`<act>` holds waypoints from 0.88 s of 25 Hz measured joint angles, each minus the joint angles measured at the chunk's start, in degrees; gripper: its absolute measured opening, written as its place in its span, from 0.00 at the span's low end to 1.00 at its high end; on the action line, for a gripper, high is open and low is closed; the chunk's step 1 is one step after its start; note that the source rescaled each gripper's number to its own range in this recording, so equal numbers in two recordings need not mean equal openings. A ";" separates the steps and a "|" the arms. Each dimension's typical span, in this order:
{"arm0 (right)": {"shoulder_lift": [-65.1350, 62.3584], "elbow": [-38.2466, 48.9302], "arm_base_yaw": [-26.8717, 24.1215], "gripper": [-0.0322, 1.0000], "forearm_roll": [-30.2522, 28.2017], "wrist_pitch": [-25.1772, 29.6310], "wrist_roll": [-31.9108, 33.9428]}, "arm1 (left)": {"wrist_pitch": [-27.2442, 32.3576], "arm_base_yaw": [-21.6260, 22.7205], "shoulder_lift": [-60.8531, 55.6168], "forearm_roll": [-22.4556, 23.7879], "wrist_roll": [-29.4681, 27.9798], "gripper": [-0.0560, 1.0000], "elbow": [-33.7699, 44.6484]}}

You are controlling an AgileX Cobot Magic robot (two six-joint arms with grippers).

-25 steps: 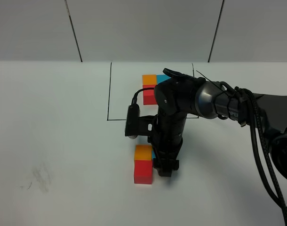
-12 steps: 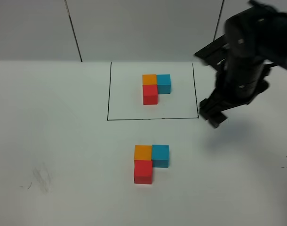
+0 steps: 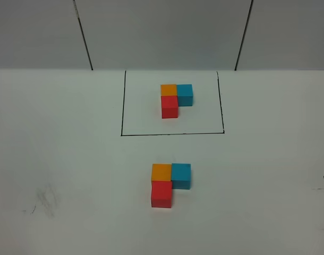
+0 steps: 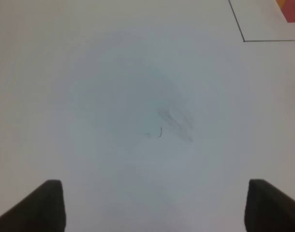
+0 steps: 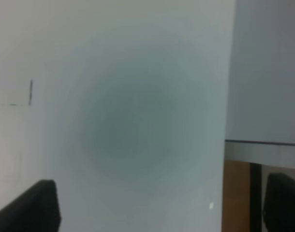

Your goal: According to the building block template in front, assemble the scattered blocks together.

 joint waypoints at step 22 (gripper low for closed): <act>-60.50 25.72 2.21 0.73 10.06 5.67 4.34 | 0.00 0.00 0.00 0.00 0.05 0.66 0.00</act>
